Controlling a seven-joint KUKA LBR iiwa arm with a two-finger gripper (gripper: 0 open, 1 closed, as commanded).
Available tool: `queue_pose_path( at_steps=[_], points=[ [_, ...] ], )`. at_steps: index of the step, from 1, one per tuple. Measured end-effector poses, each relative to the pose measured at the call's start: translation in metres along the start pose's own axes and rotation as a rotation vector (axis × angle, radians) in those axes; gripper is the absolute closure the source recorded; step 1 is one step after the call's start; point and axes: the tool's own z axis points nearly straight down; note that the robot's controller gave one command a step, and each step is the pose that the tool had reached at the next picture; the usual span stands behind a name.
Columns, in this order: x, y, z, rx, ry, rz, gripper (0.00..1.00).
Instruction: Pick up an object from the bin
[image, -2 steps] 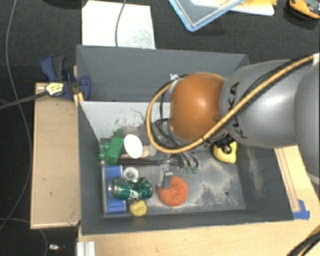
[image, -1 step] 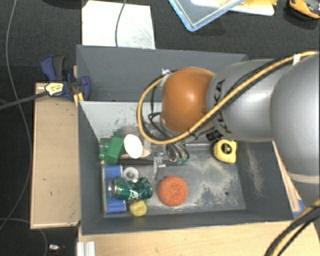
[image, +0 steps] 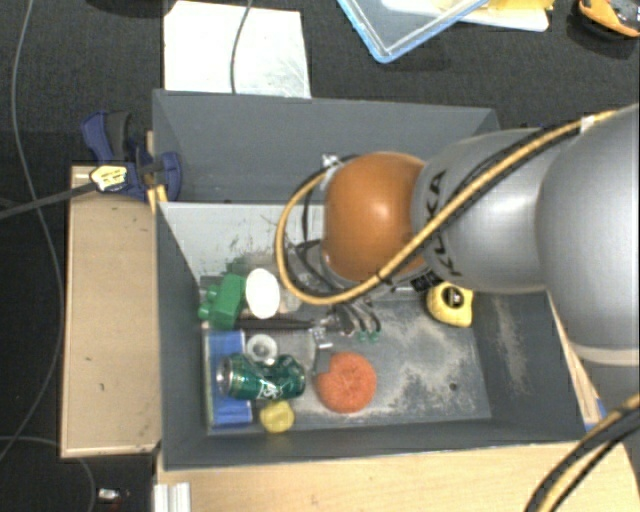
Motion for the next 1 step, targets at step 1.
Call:
queue_pose_path(
  at_steps=[1],
  points=[
    [-0.0079, 0.0237, 0.0036, -0.001, -0.003, 0.171, 0.00]
  ],
)
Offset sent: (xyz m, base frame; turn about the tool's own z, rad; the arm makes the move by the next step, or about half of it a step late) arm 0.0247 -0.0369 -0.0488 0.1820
